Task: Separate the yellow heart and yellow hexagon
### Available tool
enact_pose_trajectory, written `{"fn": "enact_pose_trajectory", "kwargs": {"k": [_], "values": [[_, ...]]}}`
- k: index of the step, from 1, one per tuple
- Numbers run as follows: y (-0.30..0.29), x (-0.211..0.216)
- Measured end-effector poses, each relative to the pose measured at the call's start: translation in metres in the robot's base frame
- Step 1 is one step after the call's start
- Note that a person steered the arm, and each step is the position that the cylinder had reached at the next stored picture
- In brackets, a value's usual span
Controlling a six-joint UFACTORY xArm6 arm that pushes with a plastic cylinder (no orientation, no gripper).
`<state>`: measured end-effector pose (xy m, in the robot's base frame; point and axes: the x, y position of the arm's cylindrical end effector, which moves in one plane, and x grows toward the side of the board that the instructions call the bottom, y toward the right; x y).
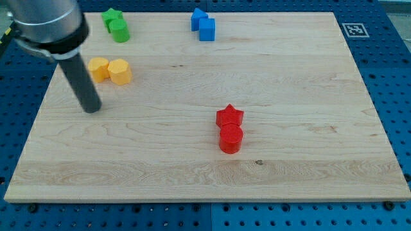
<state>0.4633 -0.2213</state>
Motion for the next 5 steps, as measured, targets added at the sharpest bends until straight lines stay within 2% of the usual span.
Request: {"fn": "enact_pose_trajectory", "kwargs": {"k": [2,3,5], "values": [[-0.066,-0.060],[-0.067,-0.063],[-0.023,-0.087]]}}
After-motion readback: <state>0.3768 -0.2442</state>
